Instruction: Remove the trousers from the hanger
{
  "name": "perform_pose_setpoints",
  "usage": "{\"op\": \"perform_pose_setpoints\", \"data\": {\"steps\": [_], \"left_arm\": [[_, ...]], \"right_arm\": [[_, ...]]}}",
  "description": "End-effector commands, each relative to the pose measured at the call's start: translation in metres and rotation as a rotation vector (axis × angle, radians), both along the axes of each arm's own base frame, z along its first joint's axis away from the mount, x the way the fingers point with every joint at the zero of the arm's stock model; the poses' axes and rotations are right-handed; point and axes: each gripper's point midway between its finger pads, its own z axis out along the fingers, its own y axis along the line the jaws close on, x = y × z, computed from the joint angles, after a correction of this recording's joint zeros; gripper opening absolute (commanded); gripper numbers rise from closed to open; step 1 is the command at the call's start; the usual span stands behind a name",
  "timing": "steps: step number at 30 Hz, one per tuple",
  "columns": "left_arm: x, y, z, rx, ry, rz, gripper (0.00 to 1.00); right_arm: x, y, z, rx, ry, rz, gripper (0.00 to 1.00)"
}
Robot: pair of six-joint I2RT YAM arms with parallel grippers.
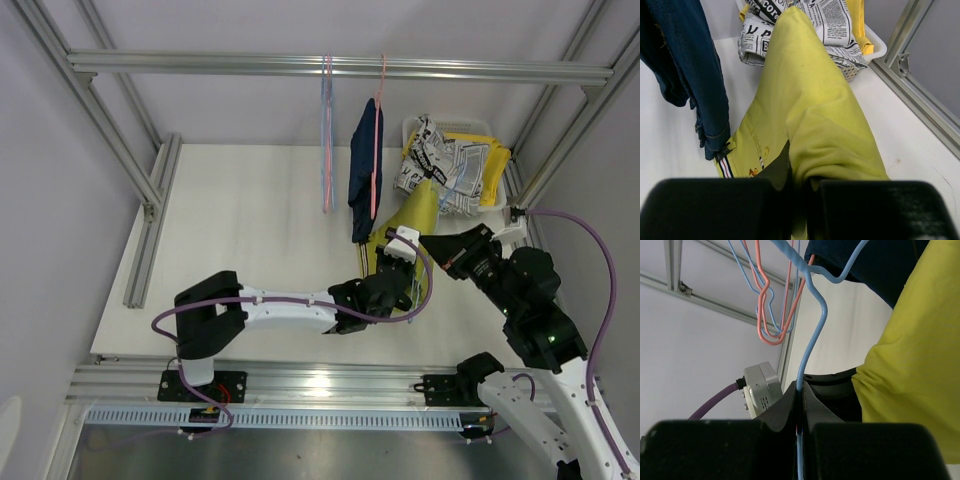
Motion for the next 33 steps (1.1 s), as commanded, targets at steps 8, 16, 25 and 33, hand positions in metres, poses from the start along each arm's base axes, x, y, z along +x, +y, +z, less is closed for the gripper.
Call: {"op": "perform_pose_setpoints", "data": {"steps": [8, 16, 25, 33], "left_arm": [[0.017, 0.051, 0.069, -0.172, -0.065, 0.107, 0.01], [0.008, 0.077, 0.092, -0.153, -0.104, 0.101, 0.01], [-0.005, 0.096, 0.110, -0.160, -0.120, 0.078, 0.01], [-0.050, 0.105, 0.190, -0.270, -0.149, -0.061, 0.01]], "right_arm": [[-0.016, -0.003, 0.010, 0.003, -0.056, 0.027, 0.00], [-0.007, -0.002, -0.030, -0.047, 0.007, 0.015, 0.00], [0.008, -0.002, -0.069, -0.095, 0.046, -0.013, 0.00], [0.025, -0.003, -0.096, -0.178, 0.069, -0.038, 0.00]]}}
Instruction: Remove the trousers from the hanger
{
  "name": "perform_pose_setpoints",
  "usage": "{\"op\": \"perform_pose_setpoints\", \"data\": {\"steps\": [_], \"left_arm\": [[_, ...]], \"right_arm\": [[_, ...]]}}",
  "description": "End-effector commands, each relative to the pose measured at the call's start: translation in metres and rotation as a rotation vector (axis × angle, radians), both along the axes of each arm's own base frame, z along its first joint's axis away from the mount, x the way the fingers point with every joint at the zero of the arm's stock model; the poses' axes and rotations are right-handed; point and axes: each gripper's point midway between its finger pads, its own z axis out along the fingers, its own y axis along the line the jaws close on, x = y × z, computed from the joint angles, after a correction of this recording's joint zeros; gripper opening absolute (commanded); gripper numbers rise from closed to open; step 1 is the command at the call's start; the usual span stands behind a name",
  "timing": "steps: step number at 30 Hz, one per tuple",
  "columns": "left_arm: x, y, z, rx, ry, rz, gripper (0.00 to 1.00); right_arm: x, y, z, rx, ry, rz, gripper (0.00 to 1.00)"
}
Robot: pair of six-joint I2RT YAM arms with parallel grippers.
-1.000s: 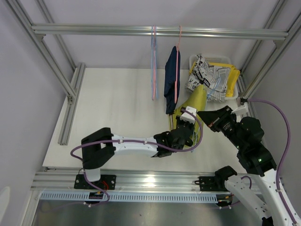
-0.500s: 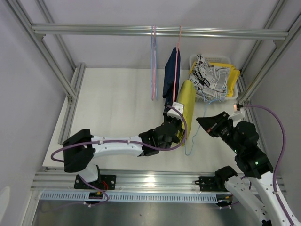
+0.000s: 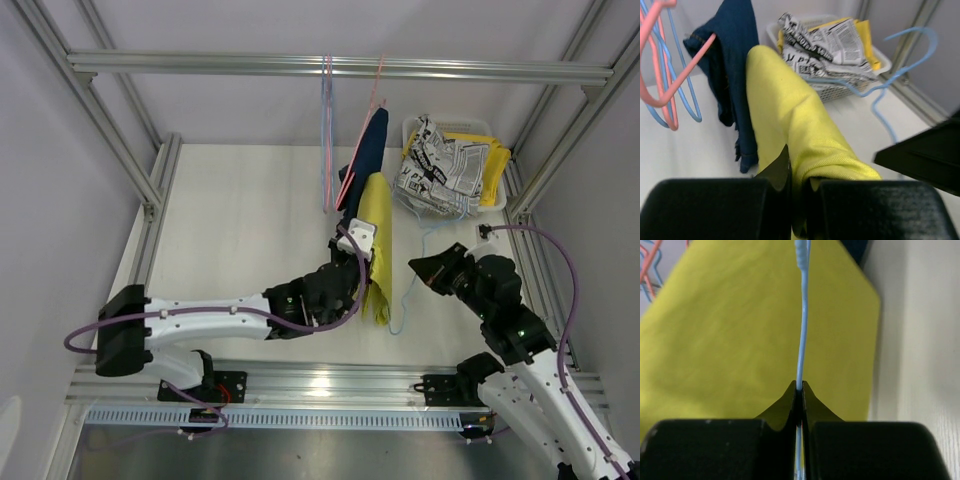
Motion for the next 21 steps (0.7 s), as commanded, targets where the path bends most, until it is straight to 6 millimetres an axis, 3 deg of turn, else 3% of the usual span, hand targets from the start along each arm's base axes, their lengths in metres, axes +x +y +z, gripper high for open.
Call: {"op": "perform_pose_setpoints", "data": {"steps": [1, 3, 10, 11, 19, 21], "left_arm": [[-0.025, 0.016, 0.120, -0.285, -0.080, -0.074, 0.01], [-0.037, 0.026, 0.146, -0.324, -0.097, -0.096, 0.01], [-0.058, 0.068, 0.194, -0.378, -0.093, -0.159, 0.01], [-0.060, 0.072, 0.189, -0.346, -0.078, -0.164, 0.01], [-0.073, 0.122, 0.211, -0.355, -0.075, -0.200, 0.01], [-0.077, 0.126, 0.206, -0.336, -0.065, -0.221, 0.01]], "right_arm": [[0.014, -0.003, 0.011, -0.036, -0.075, -0.027, 0.00], [0.017, -0.002, 0.008, -0.042, -0.073, -0.027, 0.00], [0.024, 0.000, -0.015, -0.085, -0.034, -0.018, 0.00], [0.025, 0.001, -0.015, -0.089, -0.037, -0.017, 0.00], [0.026, 0.000, -0.027, -0.128, -0.017, -0.009, 0.00], [0.025, -0.003, -0.027, -0.144, -0.018, -0.015, 0.00]]}}
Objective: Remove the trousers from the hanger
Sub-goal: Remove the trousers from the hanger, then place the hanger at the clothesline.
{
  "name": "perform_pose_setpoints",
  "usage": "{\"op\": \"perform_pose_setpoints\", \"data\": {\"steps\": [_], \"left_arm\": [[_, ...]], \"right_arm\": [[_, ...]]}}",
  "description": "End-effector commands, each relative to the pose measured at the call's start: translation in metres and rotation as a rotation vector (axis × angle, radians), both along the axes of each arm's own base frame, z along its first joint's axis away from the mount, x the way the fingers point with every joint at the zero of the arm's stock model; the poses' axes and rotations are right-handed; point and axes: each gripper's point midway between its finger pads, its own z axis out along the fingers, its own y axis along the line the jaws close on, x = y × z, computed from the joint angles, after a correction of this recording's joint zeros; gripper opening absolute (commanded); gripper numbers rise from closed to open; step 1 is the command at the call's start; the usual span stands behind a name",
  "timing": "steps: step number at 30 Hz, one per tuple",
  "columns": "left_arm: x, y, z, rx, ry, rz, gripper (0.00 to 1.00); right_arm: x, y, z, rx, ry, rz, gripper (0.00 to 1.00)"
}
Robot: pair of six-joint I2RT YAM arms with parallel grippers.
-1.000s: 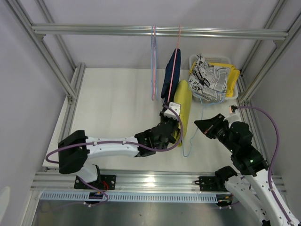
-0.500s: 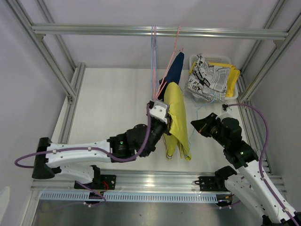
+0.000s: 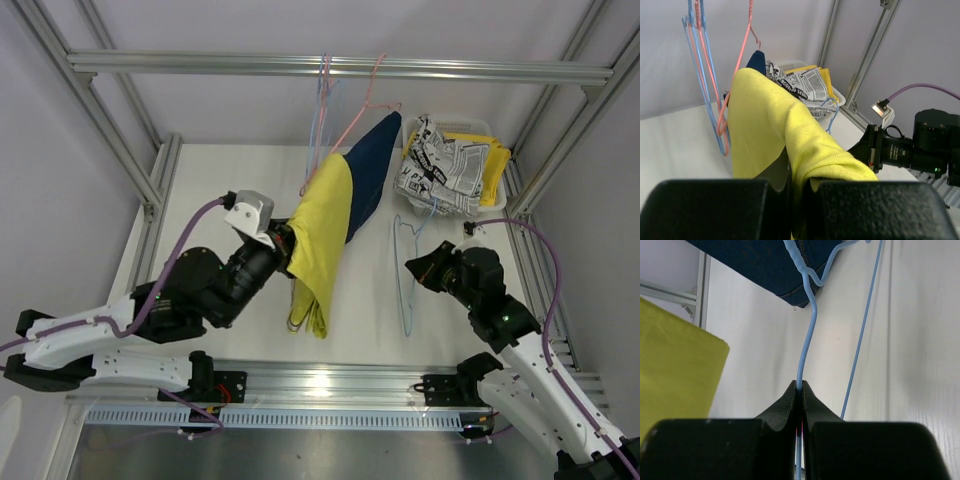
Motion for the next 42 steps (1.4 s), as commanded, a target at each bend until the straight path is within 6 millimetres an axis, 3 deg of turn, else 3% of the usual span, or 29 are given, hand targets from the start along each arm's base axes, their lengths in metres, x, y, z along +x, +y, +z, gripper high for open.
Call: {"op": "perform_pose_setpoints", "data": {"steps": [1, 9, 15, 27, 36, 42], "left_arm": [[-0.013, 0.030, 0.048, -0.164, -0.006, -0.056, 0.01], [-0.033, 0.050, 0.034, -0.157, 0.058, -0.162, 0.01], [-0.048, 0.069, 0.016, -0.150, 0.098, -0.238, 0.01], [-0.056, 0.091, -0.037, -0.131, 0.183, -0.244, 0.01], [-0.060, 0.106, -0.055, -0.139, 0.214, -0.249, 0.01], [-0.059, 0.101, -0.071, -0.113, 0.241, -0.238, 0.01]], "right_arm": [[0.005, -0.006, 0.013, -0.040, -0.076, -0.012, 0.00], [-0.007, -0.030, 0.035, -0.164, -0.134, -0.034, 0.00], [-0.011, -0.032, 0.087, -0.221, -0.230, 0.013, 0.00], [-0.010, -0.001, 0.225, -0.140, -0.449, 0.162, 0.00], [-0.017, 0.028, 0.287, -0.052, -0.555, 0.281, 0.00], [-0.029, 0.039, 0.322, -0.004, -0.625, 0.334, 0.00]]}}
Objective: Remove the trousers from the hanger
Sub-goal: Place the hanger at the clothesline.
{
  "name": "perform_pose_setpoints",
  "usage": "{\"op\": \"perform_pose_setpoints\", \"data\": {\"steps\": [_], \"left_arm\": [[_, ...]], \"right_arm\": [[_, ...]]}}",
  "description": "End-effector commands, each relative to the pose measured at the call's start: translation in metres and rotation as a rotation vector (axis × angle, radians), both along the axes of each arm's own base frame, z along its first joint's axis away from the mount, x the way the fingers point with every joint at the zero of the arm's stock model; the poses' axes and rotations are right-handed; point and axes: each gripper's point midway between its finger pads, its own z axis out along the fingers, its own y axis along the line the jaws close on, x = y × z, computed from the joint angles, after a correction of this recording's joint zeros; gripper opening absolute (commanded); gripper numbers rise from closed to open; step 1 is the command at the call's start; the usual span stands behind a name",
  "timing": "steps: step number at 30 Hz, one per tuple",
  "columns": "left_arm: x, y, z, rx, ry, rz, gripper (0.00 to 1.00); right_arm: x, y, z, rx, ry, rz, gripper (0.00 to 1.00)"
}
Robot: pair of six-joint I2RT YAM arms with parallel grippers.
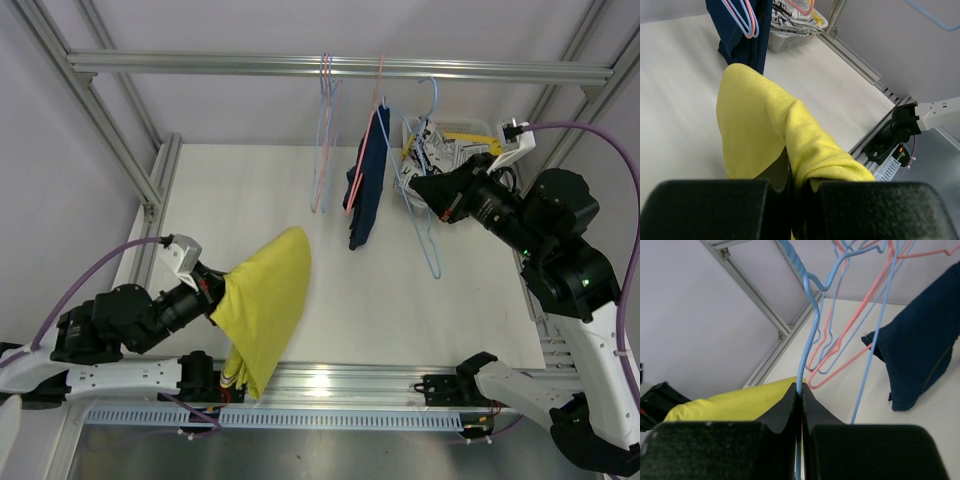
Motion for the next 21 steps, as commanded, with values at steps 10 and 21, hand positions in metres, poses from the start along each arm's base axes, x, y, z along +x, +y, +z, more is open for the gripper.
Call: {"op": "perform_pose_setpoints", "data": {"steps": [10, 21], "left_arm": [[-0.001, -0.015, 0.015, -0.133, 0.024, -0.006, 0.01], [-0.001, -0.017, 0.014, -0.136, 0.028, -0.005, 0.01]], "right_arm": [[-0.025, 0.015, 0.057, 0.076, -0.136, 0.119, 0.00], [-0.037, 0.020, 0.069, 0.102, -0.152, 0.145, 0.00]]}}
